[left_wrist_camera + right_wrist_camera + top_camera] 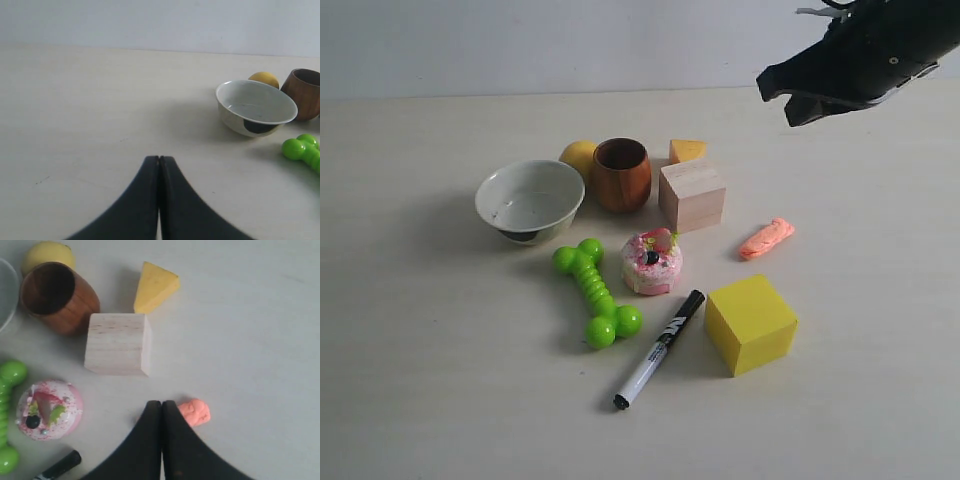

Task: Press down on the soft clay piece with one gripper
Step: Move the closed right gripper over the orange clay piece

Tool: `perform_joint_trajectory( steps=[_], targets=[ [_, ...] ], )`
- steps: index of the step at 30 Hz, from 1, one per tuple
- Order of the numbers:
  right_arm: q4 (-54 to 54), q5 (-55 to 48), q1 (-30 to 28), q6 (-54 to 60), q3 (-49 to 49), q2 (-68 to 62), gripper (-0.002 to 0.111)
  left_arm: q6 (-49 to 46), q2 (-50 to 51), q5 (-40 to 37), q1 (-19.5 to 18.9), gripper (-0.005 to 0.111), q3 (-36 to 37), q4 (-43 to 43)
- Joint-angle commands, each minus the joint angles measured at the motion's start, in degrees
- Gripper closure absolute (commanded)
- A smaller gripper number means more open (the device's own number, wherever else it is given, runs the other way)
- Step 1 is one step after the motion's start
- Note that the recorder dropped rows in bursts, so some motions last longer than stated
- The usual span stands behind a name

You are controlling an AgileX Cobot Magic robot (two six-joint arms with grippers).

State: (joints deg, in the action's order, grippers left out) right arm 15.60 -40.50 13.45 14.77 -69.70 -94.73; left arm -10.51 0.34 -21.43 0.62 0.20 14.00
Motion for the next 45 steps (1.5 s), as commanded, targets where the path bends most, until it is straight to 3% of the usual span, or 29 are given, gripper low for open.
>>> perform_joint_trajectory(
  steps=[1, 14, 45],
  targets=[
    [-8.3, -6.4, 0.2, -8.4, -5.3, -5.0, 0.108, 0.1, -0.3, 0.5, -0.1, 0.107, -0.2, 0.1],
    [-4.5, -7.4, 0.6, -8.8, -6.1, -15.1, 0.108, 0.1, -0.3, 0.5, -0.1, 0.107, -0.2, 0.1],
    [-3.8, -7.4, 0.6, -11.6, -6.1, -17.2, 0.108, 0.1, -0.3, 0.5, -0.1, 0.107, -0.2, 0.1]
  ],
)
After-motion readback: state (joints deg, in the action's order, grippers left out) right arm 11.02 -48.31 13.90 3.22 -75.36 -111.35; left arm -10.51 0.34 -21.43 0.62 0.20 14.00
